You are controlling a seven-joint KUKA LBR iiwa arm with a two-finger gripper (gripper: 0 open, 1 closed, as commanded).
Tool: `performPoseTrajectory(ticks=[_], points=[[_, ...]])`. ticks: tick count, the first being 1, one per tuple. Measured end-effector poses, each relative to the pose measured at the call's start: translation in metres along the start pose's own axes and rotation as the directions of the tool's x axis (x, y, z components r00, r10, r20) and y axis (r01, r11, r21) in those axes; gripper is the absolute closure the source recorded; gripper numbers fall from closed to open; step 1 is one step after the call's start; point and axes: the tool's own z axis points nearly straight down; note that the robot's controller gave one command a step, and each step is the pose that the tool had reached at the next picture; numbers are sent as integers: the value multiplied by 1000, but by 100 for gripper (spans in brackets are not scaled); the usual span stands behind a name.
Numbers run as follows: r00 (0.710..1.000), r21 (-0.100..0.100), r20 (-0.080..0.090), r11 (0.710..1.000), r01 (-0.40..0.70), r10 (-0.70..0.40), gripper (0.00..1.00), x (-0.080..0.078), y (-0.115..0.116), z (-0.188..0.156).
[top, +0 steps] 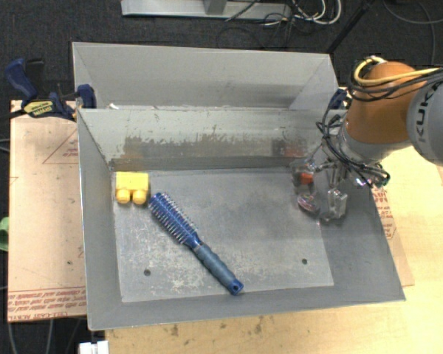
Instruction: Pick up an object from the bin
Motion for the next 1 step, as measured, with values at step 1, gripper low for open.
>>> performPoseTrajectory(ticks=[1], points=[[969,-13,5,969,247,-247,0,-17,0,13]])
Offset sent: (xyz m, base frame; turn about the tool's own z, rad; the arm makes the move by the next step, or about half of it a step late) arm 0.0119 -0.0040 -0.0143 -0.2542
